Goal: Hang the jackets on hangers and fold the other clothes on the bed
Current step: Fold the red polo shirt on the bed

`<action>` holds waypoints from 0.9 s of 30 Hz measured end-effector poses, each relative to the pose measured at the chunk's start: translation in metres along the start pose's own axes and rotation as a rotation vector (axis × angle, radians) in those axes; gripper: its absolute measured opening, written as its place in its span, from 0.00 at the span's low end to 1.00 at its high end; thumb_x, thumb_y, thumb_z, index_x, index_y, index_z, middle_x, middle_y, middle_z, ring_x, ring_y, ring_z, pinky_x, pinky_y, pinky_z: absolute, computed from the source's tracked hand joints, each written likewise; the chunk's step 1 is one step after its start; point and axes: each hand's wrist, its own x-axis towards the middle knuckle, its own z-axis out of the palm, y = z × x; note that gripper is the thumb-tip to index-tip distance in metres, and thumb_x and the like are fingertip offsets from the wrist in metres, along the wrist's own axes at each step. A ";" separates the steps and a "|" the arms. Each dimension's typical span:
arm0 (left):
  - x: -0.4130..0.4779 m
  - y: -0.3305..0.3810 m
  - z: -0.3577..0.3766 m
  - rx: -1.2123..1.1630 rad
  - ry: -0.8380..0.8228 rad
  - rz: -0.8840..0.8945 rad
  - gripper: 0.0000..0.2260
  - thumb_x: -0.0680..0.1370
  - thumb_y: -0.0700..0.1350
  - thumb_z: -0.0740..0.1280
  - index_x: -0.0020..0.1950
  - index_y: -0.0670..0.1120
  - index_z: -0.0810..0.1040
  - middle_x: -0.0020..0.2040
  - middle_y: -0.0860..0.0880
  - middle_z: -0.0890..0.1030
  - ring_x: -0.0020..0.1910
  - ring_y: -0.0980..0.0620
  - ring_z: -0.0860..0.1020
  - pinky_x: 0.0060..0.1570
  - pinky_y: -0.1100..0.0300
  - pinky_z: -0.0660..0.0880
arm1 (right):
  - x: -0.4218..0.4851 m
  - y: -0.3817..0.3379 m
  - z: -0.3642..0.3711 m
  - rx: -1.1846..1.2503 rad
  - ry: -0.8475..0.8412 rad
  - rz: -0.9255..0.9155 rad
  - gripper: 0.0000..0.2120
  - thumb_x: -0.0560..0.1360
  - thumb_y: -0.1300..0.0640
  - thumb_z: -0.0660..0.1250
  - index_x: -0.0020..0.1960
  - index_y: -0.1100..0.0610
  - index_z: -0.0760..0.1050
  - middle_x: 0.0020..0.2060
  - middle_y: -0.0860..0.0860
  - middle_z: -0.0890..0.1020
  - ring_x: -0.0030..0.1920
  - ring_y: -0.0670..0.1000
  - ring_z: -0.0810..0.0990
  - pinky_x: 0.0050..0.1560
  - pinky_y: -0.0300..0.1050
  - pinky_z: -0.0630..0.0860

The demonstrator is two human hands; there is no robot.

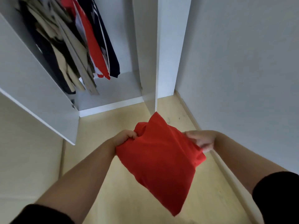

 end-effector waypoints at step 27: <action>-0.005 0.417 -0.192 -0.305 0.475 0.520 0.12 0.74 0.45 0.70 0.56 0.45 0.76 0.50 0.42 0.81 0.49 0.42 0.79 0.45 0.49 0.76 | 0.175 -0.482 0.033 -0.019 0.395 -0.640 0.15 0.73 0.56 0.69 0.58 0.60 0.75 0.40 0.57 0.85 0.38 0.55 0.85 0.37 0.46 0.80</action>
